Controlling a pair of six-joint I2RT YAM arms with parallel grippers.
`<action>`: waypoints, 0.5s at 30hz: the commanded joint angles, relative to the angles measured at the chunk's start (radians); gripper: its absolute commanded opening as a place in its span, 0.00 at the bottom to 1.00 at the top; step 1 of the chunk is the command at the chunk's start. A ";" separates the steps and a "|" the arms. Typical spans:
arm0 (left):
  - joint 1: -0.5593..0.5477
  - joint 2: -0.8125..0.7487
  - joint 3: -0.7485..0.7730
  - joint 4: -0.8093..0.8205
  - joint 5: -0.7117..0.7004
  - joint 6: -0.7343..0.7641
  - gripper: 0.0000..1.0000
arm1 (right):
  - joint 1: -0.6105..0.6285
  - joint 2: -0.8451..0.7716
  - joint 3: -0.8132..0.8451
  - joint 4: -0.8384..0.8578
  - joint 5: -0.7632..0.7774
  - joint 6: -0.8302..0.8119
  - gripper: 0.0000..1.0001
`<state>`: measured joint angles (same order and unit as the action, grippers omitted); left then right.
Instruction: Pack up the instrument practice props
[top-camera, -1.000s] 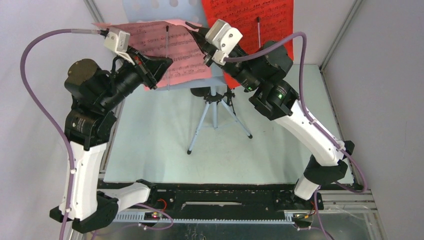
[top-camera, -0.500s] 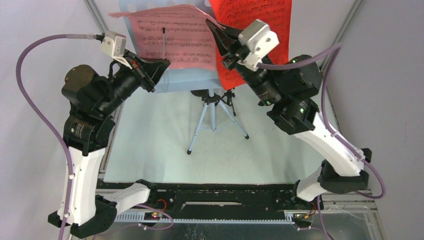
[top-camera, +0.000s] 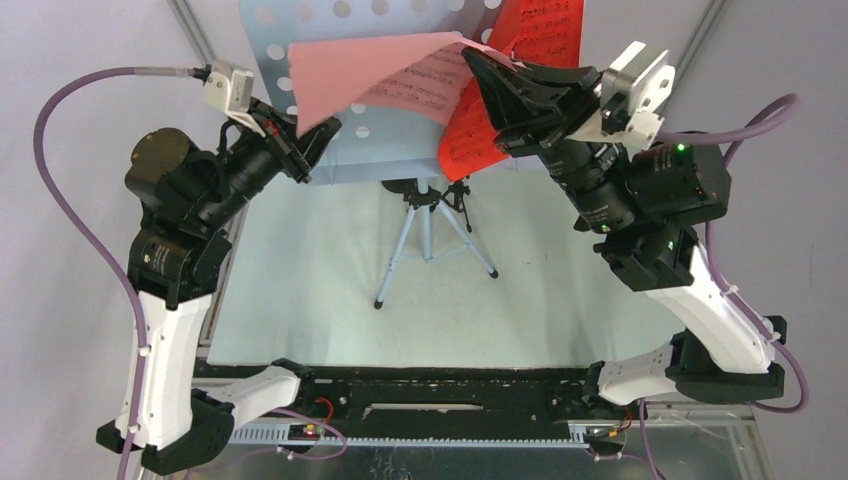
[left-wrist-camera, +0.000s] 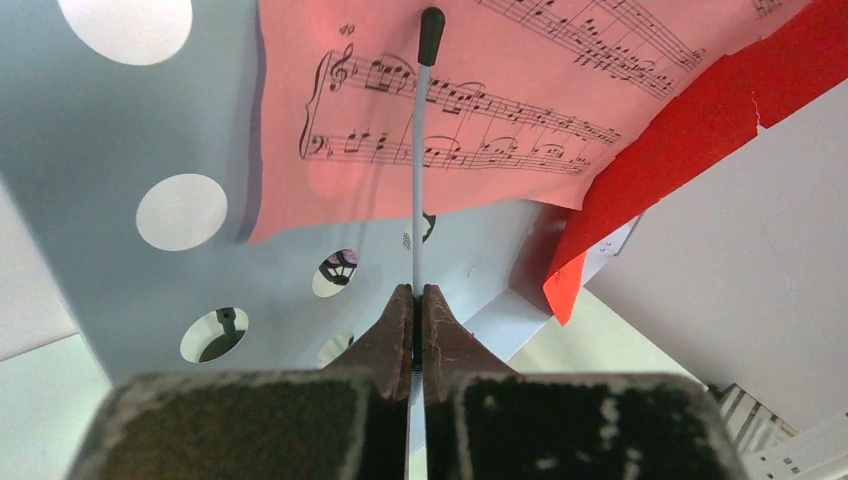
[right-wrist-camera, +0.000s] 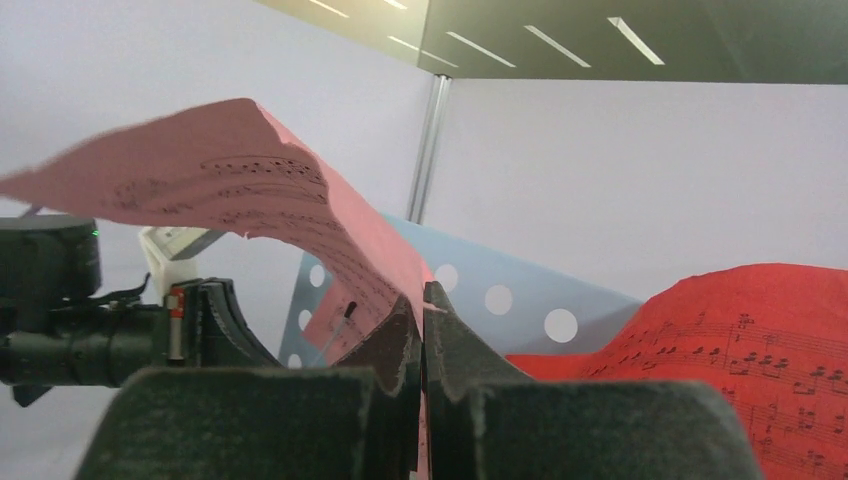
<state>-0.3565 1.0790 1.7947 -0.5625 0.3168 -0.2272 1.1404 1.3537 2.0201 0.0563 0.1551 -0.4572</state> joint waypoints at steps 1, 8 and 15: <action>0.008 -0.003 -0.011 0.026 -0.016 0.021 0.00 | 0.028 -0.037 -0.018 0.024 0.009 0.055 0.00; 0.008 0.005 -0.013 0.027 -0.025 0.023 0.00 | 0.052 -0.107 -0.071 0.027 0.045 0.054 0.00; 0.008 0.007 -0.024 0.032 -0.033 0.025 0.00 | 0.065 -0.185 -0.123 0.027 0.049 0.069 0.00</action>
<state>-0.3565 1.0847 1.7889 -0.5507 0.3019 -0.2268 1.1923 1.2194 1.9068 0.0544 0.1864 -0.4141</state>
